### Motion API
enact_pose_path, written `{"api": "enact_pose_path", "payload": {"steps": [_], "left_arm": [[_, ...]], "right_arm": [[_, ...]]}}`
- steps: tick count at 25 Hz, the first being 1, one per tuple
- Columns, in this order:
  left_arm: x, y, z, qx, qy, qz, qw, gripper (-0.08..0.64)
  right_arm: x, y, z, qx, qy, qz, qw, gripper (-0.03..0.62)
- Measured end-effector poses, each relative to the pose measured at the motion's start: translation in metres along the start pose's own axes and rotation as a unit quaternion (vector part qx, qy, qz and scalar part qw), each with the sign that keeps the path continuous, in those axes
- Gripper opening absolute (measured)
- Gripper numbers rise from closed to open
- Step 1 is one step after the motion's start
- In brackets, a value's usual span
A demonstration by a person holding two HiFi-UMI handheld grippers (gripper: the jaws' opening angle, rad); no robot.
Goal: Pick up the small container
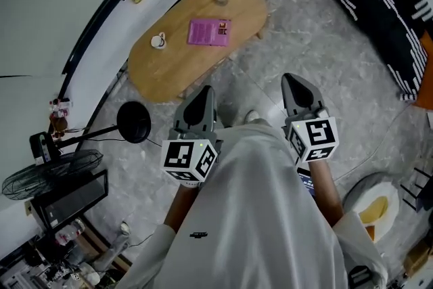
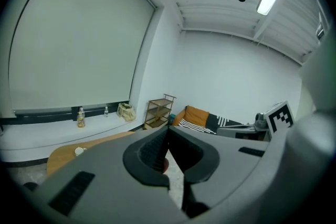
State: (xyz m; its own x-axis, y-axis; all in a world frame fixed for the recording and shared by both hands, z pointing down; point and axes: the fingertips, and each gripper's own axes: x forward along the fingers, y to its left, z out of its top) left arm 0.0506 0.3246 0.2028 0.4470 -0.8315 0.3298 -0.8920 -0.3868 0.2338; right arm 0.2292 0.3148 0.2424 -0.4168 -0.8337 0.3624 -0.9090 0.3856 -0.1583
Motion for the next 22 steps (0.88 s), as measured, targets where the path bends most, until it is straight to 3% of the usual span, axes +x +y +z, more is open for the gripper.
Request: {"api": "enact_pose_path", "payload": {"steps": [8,13,22], "left_arm": [[0.035,0.001,-0.003,-0.013,0.020,0.004,0.9997,0.014],[0.065,0.028,-0.002,-0.030,0.028,0.000,0.9991,0.014],[0.151,0.066,0.056,-0.039,0.015,-0.031,0.9986,0.014]], "right_arm": [[0.031,-0.022,-0.007,0.005,0.031,0.015,0.999,0.008],[0.063,-0.025,-0.001,0.009,0.038,0.011,0.999,0.008],[0.142,-0.035,0.047,0.003,0.047,0.007,0.999,0.008]]}}
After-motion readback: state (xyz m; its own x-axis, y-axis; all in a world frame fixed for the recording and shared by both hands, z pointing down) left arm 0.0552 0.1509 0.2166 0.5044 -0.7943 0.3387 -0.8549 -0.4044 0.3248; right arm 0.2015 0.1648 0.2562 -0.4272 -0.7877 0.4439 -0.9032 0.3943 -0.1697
